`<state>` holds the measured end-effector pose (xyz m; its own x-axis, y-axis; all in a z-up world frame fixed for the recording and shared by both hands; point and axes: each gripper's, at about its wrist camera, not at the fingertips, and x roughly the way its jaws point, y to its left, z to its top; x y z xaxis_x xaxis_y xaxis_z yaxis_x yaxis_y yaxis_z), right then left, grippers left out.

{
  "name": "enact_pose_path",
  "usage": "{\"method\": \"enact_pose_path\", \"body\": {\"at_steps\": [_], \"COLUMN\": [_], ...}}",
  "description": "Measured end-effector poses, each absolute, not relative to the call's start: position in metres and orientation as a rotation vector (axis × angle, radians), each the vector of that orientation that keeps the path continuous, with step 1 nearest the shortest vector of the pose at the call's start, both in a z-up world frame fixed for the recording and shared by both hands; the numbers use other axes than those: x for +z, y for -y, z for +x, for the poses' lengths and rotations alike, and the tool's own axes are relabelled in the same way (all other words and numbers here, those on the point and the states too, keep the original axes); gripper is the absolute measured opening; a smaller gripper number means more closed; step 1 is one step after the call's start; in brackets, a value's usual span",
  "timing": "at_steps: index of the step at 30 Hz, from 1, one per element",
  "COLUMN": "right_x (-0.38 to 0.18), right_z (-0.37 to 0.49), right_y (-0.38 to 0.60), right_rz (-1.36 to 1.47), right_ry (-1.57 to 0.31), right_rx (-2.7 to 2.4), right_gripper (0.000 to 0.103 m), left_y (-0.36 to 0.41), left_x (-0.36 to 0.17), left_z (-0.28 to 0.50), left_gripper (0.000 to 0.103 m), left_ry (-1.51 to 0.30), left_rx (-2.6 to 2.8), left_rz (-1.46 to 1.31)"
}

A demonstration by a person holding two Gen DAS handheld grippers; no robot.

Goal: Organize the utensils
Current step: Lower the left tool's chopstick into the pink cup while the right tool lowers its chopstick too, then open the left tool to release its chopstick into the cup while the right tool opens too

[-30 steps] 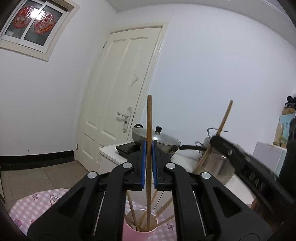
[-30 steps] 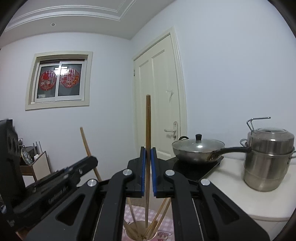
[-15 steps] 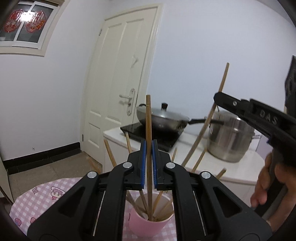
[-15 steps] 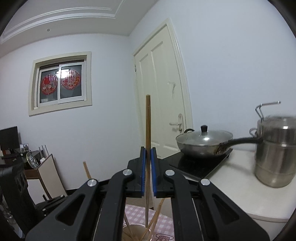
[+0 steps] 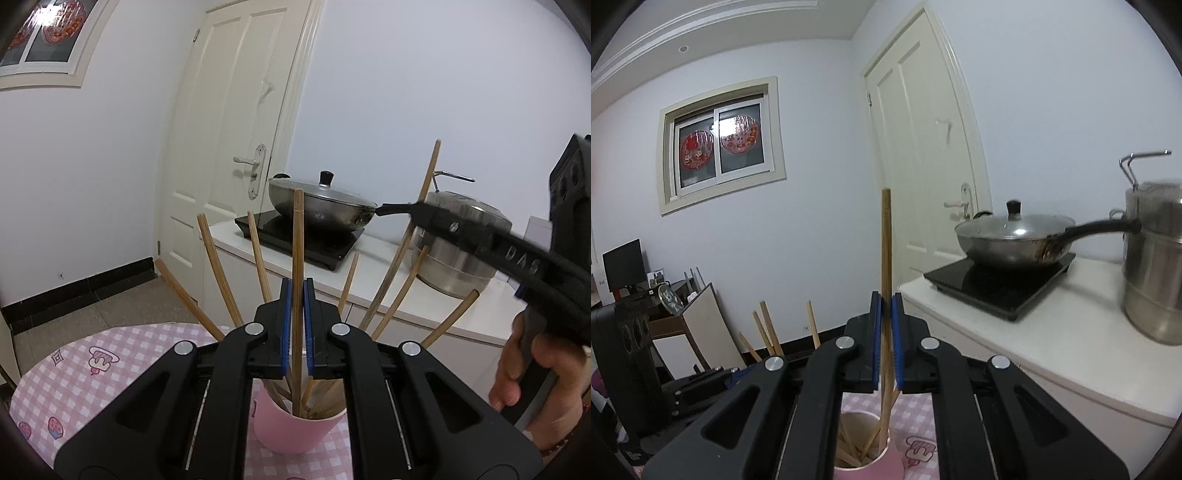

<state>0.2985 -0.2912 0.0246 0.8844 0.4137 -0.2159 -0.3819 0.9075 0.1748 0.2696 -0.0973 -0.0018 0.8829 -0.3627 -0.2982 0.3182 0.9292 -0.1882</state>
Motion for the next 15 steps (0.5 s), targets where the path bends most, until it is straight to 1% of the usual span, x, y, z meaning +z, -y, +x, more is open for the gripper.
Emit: {"method": "enact_pose_path", "body": {"at_steps": [4, 12, 13, 14, 15], "right_x": [0.014, 0.016, 0.017, 0.017, 0.017], "right_z": [0.302, 0.304, 0.304, 0.304, 0.304], "right_y": [0.295, 0.301, 0.3, 0.299, 0.298], "right_rz": [0.157, 0.163, 0.161, 0.156, 0.152], "right_ry": [-0.276, -0.306, -0.307, -0.308, -0.309], "right_rx": [0.429, 0.437, 0.438, 0.437, 0.436], "right_gripper": [0.004, 0.004, 0.004, 0.004, 0.004], "left_y": [0.097, 0.097, 0.098, 0.098, 0.097], "left_x": [-0.004, -0.007, -0.008, -0.009, -0.009], "left_z": [0.269, 0.27, 0.269, 0.27, 0.27], "left_gripper": [0.007, 0.007, 0.011, 0.023, 0.032], "left_ry": [-0.348, -0.369, -0.372, -0.376, -0.38], "left_rx": [-0.362, -0.379, -0.38, -0.38, -0.384], "left_rz": [-0.134, -0.12, -0.119, -0.12, -0.127]}}
